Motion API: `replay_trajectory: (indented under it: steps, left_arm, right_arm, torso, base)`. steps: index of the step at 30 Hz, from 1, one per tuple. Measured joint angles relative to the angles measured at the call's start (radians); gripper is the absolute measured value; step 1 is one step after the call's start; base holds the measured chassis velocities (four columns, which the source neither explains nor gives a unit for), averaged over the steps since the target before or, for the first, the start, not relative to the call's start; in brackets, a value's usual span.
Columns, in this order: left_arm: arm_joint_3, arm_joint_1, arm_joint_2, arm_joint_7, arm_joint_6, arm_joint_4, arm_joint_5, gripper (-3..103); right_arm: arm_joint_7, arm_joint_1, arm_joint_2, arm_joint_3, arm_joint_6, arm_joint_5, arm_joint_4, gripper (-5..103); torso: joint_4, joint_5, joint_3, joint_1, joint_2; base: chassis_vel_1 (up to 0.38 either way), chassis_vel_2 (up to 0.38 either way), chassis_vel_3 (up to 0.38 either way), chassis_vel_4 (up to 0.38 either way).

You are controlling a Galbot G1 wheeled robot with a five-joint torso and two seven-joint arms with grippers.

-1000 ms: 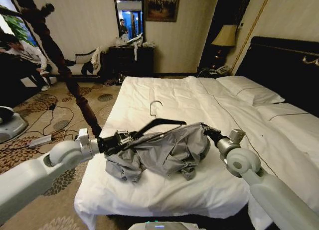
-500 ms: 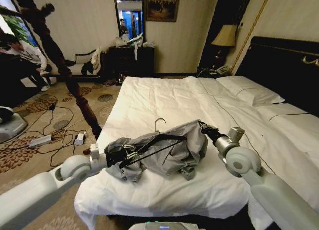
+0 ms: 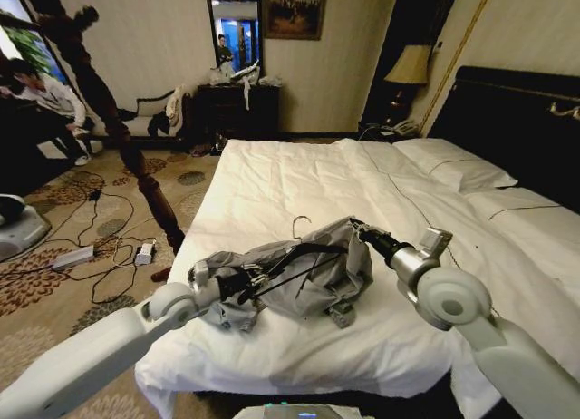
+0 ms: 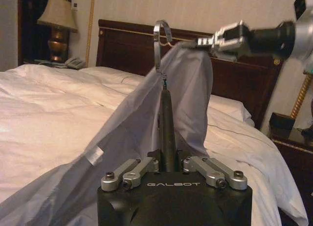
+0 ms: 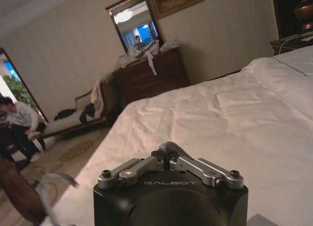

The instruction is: Pick up the clothes from the bed and hang them on the clothes hanger.

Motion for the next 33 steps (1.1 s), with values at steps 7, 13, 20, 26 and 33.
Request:
replay_trajectory:
  steps: [7,13,20,26,33]
  left_arm:
    - [0.077,-0.082,-0.044,-0.036,0.002,0.03,-0.02,15]
    - [0.12,-0.134,-0.153,-0.107,0.007,0.08,-0.072,15]
    - [0.142,-0.143,-0.238,-0.132,0.008,0.103,-0.083,15]
    - [0.141,-0.139,-0.248,-0.138,0.008,0.11,-0.083,15]
    - [0.126,-0.133,-0.281,-0.139,-0.002,0.116,-0.089,15]
  right_arm:
    - [0.022,-0.002,-0.003,0.033,0.003,0.076,0.035,0]
    - [0.06,-0.015,-0.002,0.053,0.012,0.179,0.073,0]
    - [0.055,-0.026,0.017,0.015,0.002,0.147,0.053,0]
    - [0.047,-0.046,0.029,-0.008,-0.006,0.135,0.062,0]
    - [0.031,-0.075,0.048,-0.058,-0.032,0.065,0.066,0]
  torso:
    - [-0.0003,0.0003,0.0,0.0,0.0]
    - [-0.0004,0.0001,0.0,0.0,0.0]
    - [-0.0003,0.0,0.0,0.0,0.0]
    - [0.0,0.0001,0.0,0.0,0.0]
    - [-0.0004,0.0001,0.0,0.0,0.0]
  base:
    - [0.0,0.0,0.0,0.0]
    - [0.0,0.0,0.0,0.0]
    - [0.0,0.0,0.0,0.0]
    - [0.0,0.0,0.0,0.0]
    - [0.0,0.0,0.0,0.0]
